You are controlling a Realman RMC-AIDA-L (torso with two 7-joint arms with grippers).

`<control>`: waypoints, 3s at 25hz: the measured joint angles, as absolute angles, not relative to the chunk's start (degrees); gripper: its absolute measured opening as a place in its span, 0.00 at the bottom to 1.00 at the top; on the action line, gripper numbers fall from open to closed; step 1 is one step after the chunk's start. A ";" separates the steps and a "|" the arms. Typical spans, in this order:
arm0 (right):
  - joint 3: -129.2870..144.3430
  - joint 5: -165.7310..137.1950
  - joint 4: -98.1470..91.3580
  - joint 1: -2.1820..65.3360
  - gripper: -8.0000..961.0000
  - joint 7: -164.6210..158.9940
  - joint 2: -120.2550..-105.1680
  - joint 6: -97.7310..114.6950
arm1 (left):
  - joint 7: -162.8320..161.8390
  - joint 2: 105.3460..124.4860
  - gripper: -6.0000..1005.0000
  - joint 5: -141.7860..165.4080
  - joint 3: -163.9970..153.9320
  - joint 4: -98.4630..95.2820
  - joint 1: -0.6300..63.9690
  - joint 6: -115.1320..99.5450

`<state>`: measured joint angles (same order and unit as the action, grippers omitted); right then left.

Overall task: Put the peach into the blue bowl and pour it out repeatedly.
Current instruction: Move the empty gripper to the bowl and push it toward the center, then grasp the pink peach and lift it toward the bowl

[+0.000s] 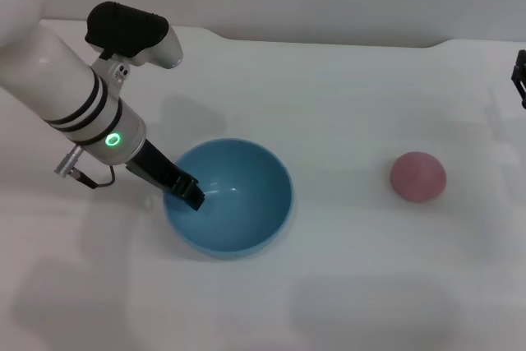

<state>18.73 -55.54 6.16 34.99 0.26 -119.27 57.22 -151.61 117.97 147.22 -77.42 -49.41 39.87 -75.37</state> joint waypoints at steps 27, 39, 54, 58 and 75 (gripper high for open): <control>23.27 -61.03 -5.05 38.09 0.68 -52.95 -118.01 47.02 | -151.88 117.83 0.00 144.98 -74.99 -51.62 39.56 -75.01; 36.43 -112.54 -23.12 37.89 0.68 -119.09 -113.63 54.94 | -151.01 117.86 0.00 140.35 -75.26 -52.39 39.08 -73.89; 44.78 -150.35 -32.16 48.20 0.68 -139.84 -113.69 71.04 | -150.94 117.86 0.00 140.17 -75.40 -52.83 39.34 -73.88; 49.69 -150.89 -32.28 48.75 0.68 -141.24 -114.99 70.05 | -151.32 117.86 0.00 140.18 -75.44 -52.86 39.53 -73.86; 57.14 -151.56 -29.70 49.58 0.68 -141.52 -118.28 60.13 | -152.81 118.04 0.00 140.19 -76.29 -54.39 39.82 -73.48</control>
<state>57.14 -151.56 -29.70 49.58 -141.53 -118.28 60.13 -152.81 118.04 140.19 -76.29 -54.39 39.82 -73.48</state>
